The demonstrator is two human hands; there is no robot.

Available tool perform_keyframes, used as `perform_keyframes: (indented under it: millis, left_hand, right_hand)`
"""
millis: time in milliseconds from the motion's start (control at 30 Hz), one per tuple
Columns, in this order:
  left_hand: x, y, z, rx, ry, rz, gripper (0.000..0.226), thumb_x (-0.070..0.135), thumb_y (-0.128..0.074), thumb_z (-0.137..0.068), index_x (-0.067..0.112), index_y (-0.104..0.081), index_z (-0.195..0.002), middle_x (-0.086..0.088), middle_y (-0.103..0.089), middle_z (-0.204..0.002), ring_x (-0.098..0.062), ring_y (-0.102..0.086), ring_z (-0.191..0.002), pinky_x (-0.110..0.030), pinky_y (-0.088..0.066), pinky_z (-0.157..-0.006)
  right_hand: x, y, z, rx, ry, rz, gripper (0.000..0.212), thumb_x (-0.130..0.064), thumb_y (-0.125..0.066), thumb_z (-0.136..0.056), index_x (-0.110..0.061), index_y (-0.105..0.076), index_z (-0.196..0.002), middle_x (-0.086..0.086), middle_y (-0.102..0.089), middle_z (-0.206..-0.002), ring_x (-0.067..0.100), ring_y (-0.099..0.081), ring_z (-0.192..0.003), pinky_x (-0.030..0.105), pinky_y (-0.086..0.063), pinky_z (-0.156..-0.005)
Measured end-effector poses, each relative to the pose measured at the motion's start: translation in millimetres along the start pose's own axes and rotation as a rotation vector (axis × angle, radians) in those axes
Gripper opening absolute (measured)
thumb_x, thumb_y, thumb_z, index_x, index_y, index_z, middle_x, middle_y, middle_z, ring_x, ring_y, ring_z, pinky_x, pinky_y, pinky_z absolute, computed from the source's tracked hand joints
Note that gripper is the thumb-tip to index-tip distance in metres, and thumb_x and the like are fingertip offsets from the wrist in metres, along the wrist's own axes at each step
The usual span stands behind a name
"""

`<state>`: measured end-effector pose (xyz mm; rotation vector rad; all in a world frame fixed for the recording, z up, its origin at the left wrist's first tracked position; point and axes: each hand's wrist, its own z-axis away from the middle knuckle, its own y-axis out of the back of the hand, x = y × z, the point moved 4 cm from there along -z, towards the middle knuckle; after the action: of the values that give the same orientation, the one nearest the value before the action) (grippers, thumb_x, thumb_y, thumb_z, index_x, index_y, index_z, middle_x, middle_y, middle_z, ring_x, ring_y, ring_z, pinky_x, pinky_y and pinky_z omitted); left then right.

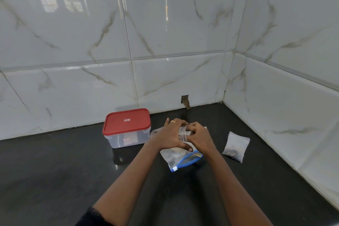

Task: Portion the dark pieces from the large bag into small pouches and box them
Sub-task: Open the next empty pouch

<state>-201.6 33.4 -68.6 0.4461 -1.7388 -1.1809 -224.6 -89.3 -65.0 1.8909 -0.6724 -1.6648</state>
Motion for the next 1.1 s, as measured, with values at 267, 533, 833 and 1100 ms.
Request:
perform_keyframes:
  millis: [267,533,833,1100]
  left_hand:
    - [-7.1,-6.7,-0.5,0.058,0.027,0.102,0.065,0.045,-0.075,-0.072,0.020,-0.047,-0.125,0.001,-0.051,-0.127,-0.003,-0.039,-0.105,-0.040,-0.031,-0.110]
    - [-12.8,-1.3,1.1,0.131,0.080,0.179,0.073,0.049,-0.075,-0.069,0.023,-0.045,-0.130,0.002,-0.052,-0.131,-0.017,-0.048,-0.118,-0.038,-0.037,-0.106]
    - [-8.2,-27.6,-4.4,0.075,0.143,0.068,0.075,0.050,-0.077,-0.066,0.027,-0.041,-0.128,0.002,-0.050,-0.130,-0.015,-0.046,-0.115,-0.033,-0.040,-0.101]
    - [5.9,-47.2,-8.6,-0.089,0.090,-0.167,0.084,0.039,-0.079,-0.066,0.024,-0.032,-0.133,-0.001,-0.044,-0.133,-0.021,-0.042,-0.121,-0.045,-0.026,-0.111]
  right_hand:
    - [7.3,-3.0,-2.6,0.023,0.001,0.031,0.029,-0.019,-0.058,-0.092,-0.008,-0.063,-0.119,0.009,-0.056,-0.118,0.016,-0.056,-0.103,0.016,-0.041,-0.083]
    - [20.8,7.5,-4.5,0.214,-0.049,-0.226,0.015,-0.008,-0.062,-0.087,-0.014,-0.073,-0.096,0.002,-0.064,-0.101,0.011,-0.059,-0.088,0.022,-0.052,-0.081]
    - [71.6,9.3,2.2,0.000,-0.562,0.288,0.024,-0.010,-0.058,-0.085,-0.006,-0.059,-0.109,0.012,-0.060,-0.113,0.023,-0.062,-0.097,0.030,-0.052,-0.080]
    - [69.5,-3.1,2.0,-0.101,-0.483,0.193,0.035,-0.022,-0.069,-0.082,-0.010,-0.064,-0.115,0.010,-0.061,-0.115,0.018,-0.060,-0.092,0.024,-0.045,-0.075]
